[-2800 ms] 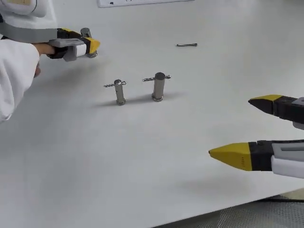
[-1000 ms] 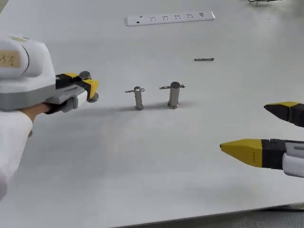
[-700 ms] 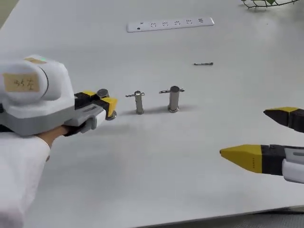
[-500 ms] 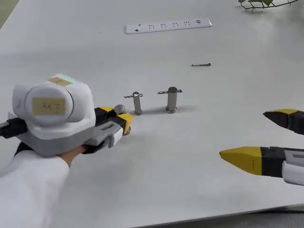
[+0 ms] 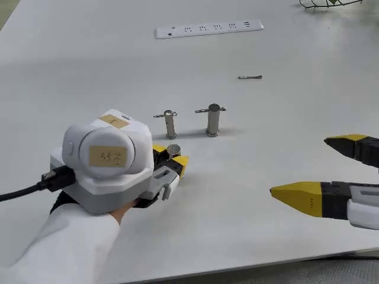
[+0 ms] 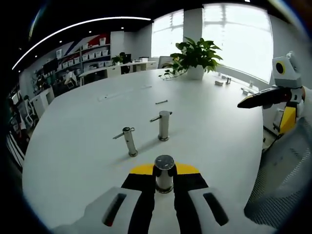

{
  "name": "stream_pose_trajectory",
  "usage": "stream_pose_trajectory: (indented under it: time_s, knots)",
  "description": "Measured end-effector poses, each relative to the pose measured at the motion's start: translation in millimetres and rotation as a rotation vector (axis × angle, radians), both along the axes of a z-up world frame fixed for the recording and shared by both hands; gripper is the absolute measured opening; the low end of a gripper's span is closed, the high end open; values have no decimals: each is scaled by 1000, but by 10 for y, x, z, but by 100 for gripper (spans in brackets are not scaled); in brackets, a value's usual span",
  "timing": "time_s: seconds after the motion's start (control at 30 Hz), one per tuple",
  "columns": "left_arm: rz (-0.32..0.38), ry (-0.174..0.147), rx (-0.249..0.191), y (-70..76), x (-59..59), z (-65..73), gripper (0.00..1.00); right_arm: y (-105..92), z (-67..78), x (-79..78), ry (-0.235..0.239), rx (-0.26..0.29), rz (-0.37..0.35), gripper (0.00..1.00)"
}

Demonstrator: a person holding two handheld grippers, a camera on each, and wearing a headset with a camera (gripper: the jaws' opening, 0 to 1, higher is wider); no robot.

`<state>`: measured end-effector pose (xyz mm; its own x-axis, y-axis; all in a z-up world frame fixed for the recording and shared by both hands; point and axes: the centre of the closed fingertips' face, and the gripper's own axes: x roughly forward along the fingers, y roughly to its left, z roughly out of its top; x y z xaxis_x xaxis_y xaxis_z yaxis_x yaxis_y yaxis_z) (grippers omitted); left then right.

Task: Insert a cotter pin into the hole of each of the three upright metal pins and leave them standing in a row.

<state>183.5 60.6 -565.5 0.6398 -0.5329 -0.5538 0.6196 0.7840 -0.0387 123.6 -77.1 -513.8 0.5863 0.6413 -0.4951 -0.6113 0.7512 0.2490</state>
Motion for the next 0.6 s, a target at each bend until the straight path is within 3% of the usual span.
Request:
stream_pose_trajectory:
  time_s: [0.47, 0.6]
  knots:
    - [16, 6, 10, -4, -14, -68, 10, -46, -22, -30, 5, -2, -14, 87]
    - [-1, 6, 30, -10, -30, -94, 10, -30, -24, -31, 6, -4, -11, 87]
